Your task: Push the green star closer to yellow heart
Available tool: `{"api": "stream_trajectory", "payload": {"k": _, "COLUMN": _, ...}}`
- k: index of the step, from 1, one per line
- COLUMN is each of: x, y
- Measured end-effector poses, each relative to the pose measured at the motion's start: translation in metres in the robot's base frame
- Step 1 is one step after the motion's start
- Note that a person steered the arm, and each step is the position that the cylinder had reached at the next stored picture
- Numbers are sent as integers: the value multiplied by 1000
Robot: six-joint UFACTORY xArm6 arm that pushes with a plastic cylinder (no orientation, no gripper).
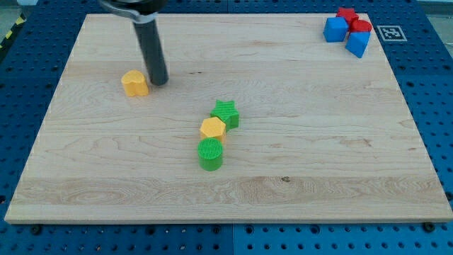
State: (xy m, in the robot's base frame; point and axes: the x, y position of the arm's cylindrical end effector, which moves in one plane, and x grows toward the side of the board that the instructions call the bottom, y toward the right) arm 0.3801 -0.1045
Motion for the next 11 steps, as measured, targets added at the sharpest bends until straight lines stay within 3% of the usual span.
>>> {"api": "stream_trajectory", "payload": {"k": 2, "x": 22, "y": 125}}
{"api": "stream_trajectory", "payload": {"k": 3, "x": 87, "y": 146}}
{"api": "stream_trajectory", "payload": {"k": 4, "x": 110, "y": 147}}
{"api": "stream_trajectory", "payload": {"k": 5, "x": 103, "y": 136}}
{"api": "stream_trajectory", "payload": {"k": 7, "x": 101, "y": 35}}
{"api": "stream_trajectory", "payload": {"k": 8, "x": 89, "y": 33}}
{"api": "stream_trajectory", "payload": {"k": 11, "x": 79, "y": 156}}
